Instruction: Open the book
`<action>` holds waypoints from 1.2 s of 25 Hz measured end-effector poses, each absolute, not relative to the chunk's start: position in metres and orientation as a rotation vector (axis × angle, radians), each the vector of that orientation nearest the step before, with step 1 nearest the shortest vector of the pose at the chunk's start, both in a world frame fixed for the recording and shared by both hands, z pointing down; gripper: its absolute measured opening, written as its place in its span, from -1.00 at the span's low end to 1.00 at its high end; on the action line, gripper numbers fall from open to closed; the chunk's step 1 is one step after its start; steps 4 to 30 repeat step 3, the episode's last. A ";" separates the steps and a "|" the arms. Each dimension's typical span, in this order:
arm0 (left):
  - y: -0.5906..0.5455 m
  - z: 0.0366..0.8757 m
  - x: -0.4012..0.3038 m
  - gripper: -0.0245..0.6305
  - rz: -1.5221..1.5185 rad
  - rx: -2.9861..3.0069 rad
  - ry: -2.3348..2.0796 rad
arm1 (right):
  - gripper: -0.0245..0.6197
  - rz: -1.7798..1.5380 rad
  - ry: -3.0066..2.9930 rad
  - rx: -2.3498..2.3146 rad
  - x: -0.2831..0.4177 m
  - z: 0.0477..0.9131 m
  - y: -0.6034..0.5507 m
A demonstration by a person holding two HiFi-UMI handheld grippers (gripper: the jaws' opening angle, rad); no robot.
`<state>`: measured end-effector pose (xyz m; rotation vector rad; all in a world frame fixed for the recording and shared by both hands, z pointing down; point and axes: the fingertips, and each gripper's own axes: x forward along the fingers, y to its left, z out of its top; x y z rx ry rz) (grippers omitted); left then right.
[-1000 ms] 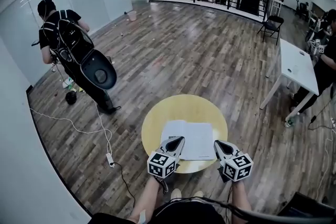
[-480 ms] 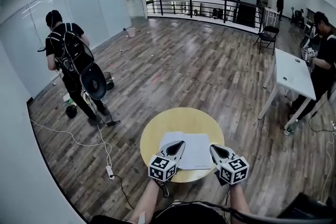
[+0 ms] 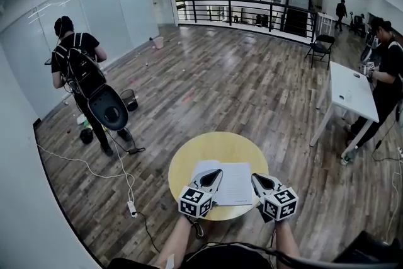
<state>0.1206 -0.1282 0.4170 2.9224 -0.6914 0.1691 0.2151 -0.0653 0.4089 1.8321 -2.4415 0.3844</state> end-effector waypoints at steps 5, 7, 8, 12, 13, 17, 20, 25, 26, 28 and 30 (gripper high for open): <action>-0.124 0.418 0.120 -0.93 0.170 2.924 -0.693 | -0.91 0.387 -2.445 1.832 0.214 0.410 -0.062; -0.124 0.418 0.120 -0.93 0.170 2.924 -0.693 | -0.91 0.387 -2.445 1.832 0.214 0.410 -0.062; -0.124 0.418 0.120 -0.93 0.170 2.924 -0.693 | -0.91 0.387 -2.445 1.832 0.214 0.410 -0.062; -0.124 0.418 0.120 -0.93 0.170 2.924 -0.693 | -0.91 0.387 -2.445 1.832 0.214 0.410 -0.062; -0.124 0.418 0.120 -0.93 0.170 2.924 -0.693 | -0.91 0.387 -2.445 1.832 0.214 0.410 -0.062; -0.124 0.418 0.120 -0.93 0.170 2.924 -0.693 | -0.91 0.387 -2.445 1.832 0.214 0.410 -0.062; -0.124 0.418 0.120 -0.93 0.170 2.924 -0.693 | -0.91 0.387 -2.445 1.832 0.214 0.410 -0.062; -0.124 0.418 0.120 -0.93 0.170 2.924 -0.693 | -0.91 0.387 -2.445 1.832 0.214 0.410 -0.062; -0.124 0.418 0.120 -0.93 0.170 2.924 -0.693 | -0.91 0.387 -2.445 1.832 0.214 0.410 -0.062; -0.124 0.418 0.120 -0.93 0.170 2.924 -0.693 | -0.91 0.387 -2.445 1.832 0.214 0.410 -0.062; -0.124 0.418 0.120 -0.93 0.170 2.924 -0.693 | -0.91 0.387 -2.445 1.832 0.214 0.410 -0.062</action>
